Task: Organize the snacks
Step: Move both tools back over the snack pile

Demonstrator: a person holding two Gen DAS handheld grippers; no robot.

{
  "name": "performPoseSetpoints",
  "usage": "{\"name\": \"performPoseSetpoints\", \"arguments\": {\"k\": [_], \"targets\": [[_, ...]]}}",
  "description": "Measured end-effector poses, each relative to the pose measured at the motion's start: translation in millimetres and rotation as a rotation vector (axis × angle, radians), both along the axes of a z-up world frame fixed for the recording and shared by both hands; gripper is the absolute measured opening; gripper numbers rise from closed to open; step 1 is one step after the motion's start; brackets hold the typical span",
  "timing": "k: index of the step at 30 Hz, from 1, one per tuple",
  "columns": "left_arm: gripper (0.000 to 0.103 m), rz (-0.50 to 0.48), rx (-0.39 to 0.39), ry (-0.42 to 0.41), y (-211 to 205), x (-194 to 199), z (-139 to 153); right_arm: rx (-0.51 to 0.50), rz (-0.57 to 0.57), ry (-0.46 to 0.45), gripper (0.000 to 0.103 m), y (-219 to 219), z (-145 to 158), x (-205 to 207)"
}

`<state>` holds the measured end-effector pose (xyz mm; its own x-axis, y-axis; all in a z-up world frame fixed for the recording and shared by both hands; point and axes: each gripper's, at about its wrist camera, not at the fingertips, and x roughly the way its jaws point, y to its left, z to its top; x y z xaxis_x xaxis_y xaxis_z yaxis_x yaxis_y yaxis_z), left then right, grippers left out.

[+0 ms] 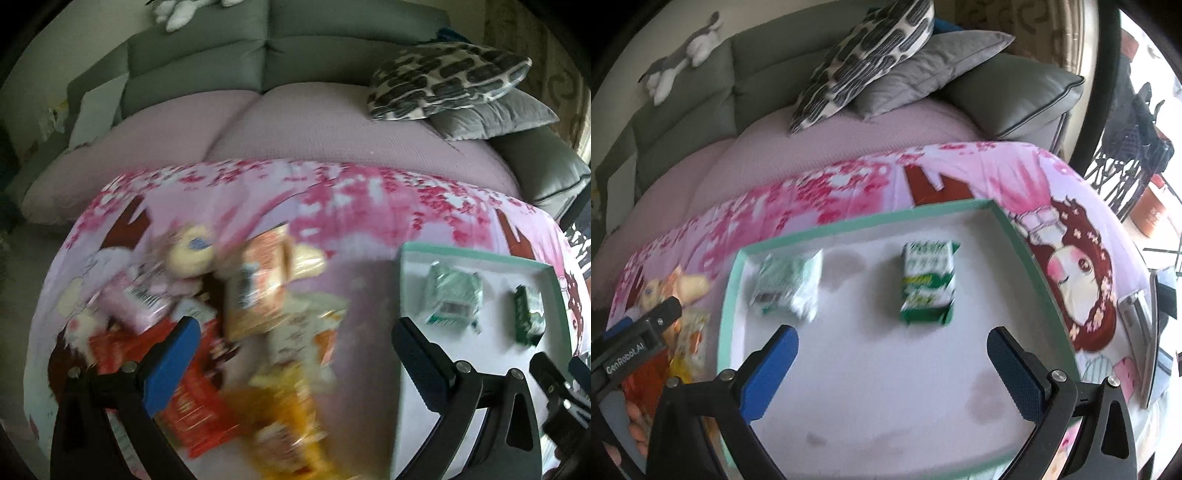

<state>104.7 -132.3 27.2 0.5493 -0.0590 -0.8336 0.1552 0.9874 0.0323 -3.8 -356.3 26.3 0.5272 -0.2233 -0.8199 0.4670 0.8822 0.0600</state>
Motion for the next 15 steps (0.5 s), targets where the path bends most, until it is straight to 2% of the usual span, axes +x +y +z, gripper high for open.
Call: {"name": "performPoseSetpoints", "arguments": {"k": [8,15], "targets": [[0.103,0.18,0.033,-0.003,84.8,-21.4,4.7,0.079,0.136,-0.078,0.103,46.9,19.4,1.8],[0.103,0.294,0.013,-0.032,136.6,-31.1,17.2,0.093,0.253,-0.063,0.103,99.5,14.5,13.6]]}}
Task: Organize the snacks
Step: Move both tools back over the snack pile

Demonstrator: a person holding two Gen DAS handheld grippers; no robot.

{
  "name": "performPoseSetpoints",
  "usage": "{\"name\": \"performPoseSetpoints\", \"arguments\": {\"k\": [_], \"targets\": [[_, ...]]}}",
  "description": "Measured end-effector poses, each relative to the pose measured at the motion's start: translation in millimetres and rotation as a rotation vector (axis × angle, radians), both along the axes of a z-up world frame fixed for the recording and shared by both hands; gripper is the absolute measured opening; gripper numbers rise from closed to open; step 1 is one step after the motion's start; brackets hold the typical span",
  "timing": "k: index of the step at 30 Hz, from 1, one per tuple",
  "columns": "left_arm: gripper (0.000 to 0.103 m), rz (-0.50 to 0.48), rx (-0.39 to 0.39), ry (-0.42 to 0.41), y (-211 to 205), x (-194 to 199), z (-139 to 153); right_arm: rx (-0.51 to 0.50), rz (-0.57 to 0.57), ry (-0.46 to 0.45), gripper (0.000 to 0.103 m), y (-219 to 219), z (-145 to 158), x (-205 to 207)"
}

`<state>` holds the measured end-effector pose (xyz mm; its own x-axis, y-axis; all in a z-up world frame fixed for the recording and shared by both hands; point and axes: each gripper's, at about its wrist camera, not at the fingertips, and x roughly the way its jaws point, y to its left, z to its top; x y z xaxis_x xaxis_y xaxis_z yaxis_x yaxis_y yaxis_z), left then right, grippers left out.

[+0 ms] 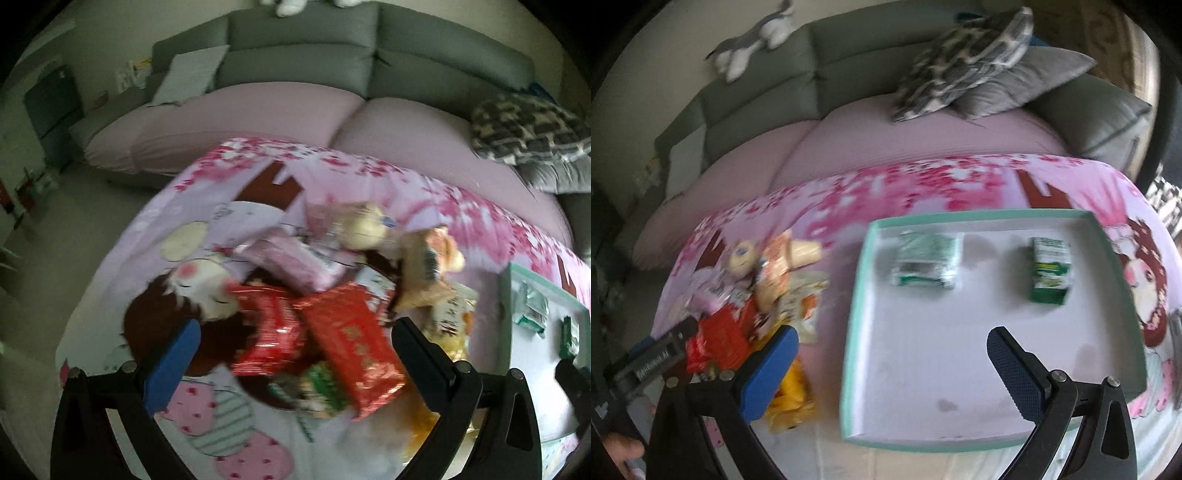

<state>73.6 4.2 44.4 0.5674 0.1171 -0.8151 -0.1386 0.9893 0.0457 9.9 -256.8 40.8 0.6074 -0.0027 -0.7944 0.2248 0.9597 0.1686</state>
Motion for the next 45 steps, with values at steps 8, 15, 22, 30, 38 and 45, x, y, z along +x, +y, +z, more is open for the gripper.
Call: {"name": "performPoseSetpoints", "arguments": {"k": [8,15,22,30,38,45], "targets": [[0.103,0.083,-0.042,0.022,36.6,-2.2,-4.1,-0.022,0.141,0.036,0.103,61.0,-14.5,11.5],[0.103,0.059,-0.089,0.08,34.6,3.7,-22.3,-0.043,0.225,0.084,0.103,90.1,-31.7,18.4],[0.103,0.033,-0.096,0.137,25.5,10.3,-39.5,-0.048,0.254,0.131,0.103,97.1,-51.0,26.2],[0.103,-0.005,-0.154,0.161,11.0,20.9,-46.2,-0.031,0.273,0.141,0.09,99.4,-61.9,30.9],[0.103,-0.046,-0.117,0.207,-15.1,37.8,-60.9,-0.019,0.274,0.144,0.087,96.0,-64.9,32.9],[0.103,-0.048,-0.015,0.241,-26.2,44.4,-74.2,-0.019,0.268,0.162,0.087,94.9,-69.2,34.2]]}}
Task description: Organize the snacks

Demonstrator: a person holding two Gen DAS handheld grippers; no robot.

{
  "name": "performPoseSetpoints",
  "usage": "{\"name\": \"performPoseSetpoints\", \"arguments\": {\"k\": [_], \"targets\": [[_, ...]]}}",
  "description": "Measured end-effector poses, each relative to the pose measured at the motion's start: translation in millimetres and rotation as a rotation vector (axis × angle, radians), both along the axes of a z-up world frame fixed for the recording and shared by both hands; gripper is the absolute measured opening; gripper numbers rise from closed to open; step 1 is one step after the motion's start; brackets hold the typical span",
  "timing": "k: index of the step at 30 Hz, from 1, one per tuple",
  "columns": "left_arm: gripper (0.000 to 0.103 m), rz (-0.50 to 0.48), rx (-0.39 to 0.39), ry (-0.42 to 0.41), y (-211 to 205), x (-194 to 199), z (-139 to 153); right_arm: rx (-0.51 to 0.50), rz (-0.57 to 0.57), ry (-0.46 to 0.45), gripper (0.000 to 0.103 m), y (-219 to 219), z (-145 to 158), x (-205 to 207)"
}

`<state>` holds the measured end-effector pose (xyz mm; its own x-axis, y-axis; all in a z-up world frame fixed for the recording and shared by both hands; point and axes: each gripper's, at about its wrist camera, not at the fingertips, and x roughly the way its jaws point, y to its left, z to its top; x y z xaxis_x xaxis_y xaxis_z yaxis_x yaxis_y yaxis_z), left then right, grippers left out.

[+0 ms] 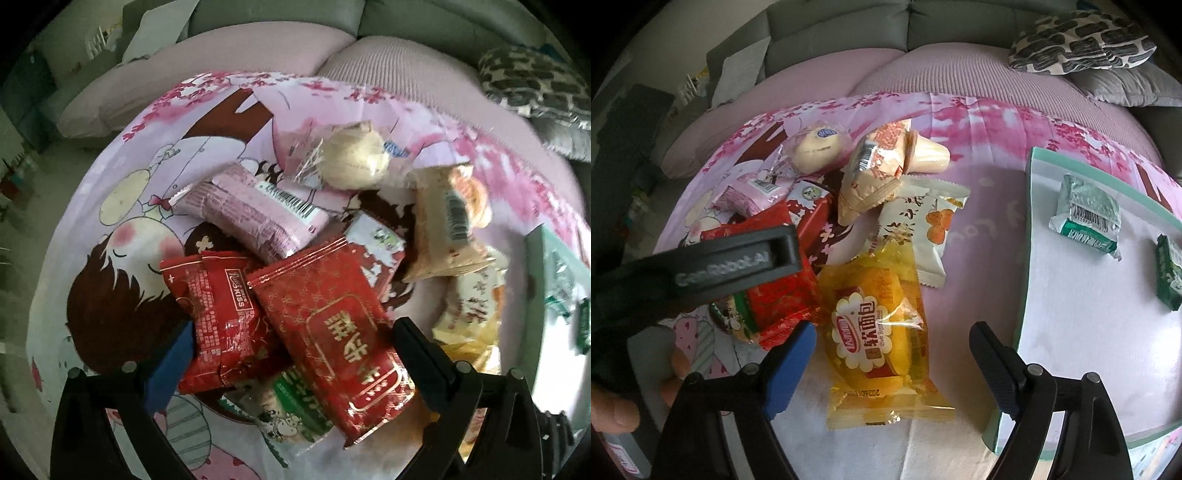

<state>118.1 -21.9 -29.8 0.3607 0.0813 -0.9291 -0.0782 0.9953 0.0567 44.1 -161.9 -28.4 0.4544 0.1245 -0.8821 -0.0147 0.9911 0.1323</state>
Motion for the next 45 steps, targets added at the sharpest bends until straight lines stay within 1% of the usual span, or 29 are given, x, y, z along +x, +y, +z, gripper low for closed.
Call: {"name": "performPoseSetpoints", "arguments": {"k": [6,12,18,21,23,27,29,33,36,39,43,45], "targets": [[0.103,-0.028,0.039,0.014,-3.3,-0.1,-5.2,-0.005,0.004,0.01,0.087,-0.4,-3.1,0.3],[0.103,-0.008,-0.004,0.019,13.5,-8.4,-2.7,-0.017,0.015,0.014,0.087,1.0,-4.4,-0.5],[0.103,0.012,-0.024,0.001,21.0,-12.2,3.4,-0.012,0.018,0.029,0.074,-0.6,-6.2,-0.6],[0.103,0.012,-0.038,-0.004,21.1,-12.4,5.2,-0.008,0.013,0.027,0.062,-2.5,-5.2,-0.5],[0.103,0.017,-0.027,-0.011,19.9,-13.9,7.4,-0.015,0.006,0.028,0.053,-3.7,-5.3,-0.5],[0.103,0.029,0.004,-0.032,22.3,-12.8,12.9,0.004,-0.006,0.03,0.049,-8.7,-4.5,-0.8],[0.103,0.051,0.031,-0.033,26.3,-12.8,12.7,0.008,-0.012,0.03,0.045,-10.1,-3.7,-1.2],[0.103,0.091,0.073,-0.067,36.2,-13.7,20.3,0.011,-0.015,0.033,0.045,-11.0,-3.3,-2.2],[0.103,0.097,0.103,-0.052,39.3,-11.7,16.6,0.011,-0.015,0.034,0.045,-11.4,-2.9,-2.8],[0.103,0.087,0.099,-0.035,39.7,-12.4,12.9,0.013,-0.02,0.033,0.045,-12.0,-2.3,-3.7],[0.103,0.046,0.131,-0.028,30.8,-22.2,12.7,0.021,-0.027,0.035,0.044,-15.3,-1.7,-7.7],[0.103,0.028,0.129,-0.015,28.4,-25.6,10.9,0.029,-0.029,0.037,0.043,-16.1,-1.5,-9.1]]}}
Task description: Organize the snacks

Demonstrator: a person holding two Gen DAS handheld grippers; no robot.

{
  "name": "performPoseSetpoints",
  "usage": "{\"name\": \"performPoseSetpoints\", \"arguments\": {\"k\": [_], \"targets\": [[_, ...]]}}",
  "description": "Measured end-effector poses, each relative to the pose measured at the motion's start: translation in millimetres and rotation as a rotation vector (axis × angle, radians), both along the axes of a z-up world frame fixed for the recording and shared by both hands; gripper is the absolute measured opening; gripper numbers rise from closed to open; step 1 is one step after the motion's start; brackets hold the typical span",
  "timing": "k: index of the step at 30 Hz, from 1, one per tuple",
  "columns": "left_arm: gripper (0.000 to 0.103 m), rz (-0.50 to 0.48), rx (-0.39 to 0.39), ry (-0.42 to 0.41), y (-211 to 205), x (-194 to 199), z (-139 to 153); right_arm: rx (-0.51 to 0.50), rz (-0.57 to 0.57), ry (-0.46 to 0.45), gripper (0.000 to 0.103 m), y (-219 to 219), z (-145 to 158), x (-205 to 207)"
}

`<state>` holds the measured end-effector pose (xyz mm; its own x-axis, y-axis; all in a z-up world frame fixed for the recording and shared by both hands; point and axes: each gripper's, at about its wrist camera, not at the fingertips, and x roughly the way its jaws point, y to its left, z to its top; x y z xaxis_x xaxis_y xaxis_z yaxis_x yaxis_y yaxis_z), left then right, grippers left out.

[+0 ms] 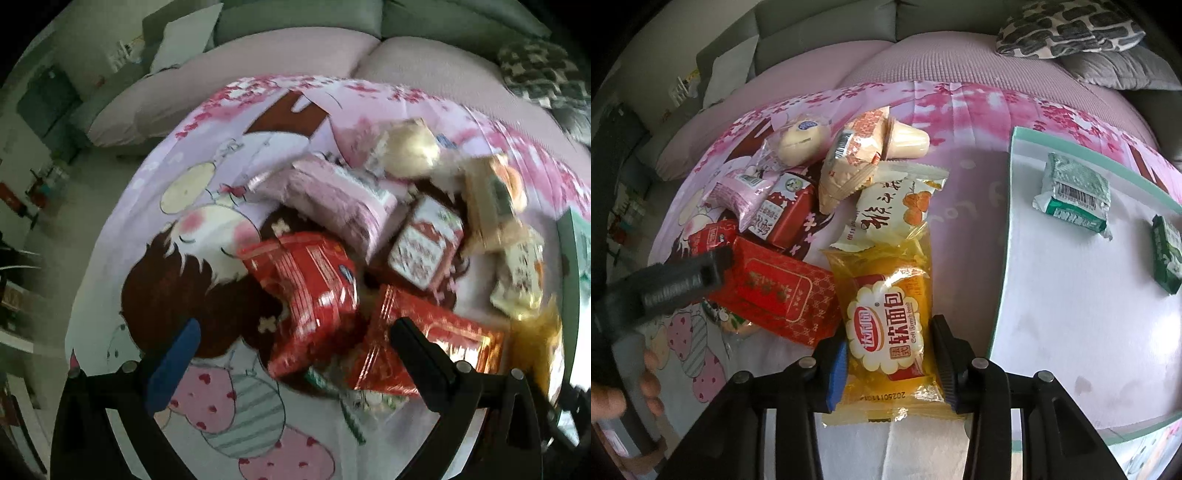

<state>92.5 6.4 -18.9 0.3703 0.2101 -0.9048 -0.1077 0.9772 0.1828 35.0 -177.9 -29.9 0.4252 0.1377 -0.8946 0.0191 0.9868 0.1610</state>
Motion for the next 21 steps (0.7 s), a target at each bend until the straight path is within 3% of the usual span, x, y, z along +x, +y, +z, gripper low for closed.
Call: {"name": "performPoseSetpoints", "arguments": {"k": [12,21], "targets": [[0.103,-0.083,-0.037,-0.004,-13.3,-28.9,4.1,0.046,-0.047,-0.029,0.042,-12.9,11.9,-18.9],[0.103,-0.187,-0.016,-0.03,-29.9,-31.9,11.9,0.09,-0.084,-0.073,0.041,-26.6,27.0,-29.6]]}}
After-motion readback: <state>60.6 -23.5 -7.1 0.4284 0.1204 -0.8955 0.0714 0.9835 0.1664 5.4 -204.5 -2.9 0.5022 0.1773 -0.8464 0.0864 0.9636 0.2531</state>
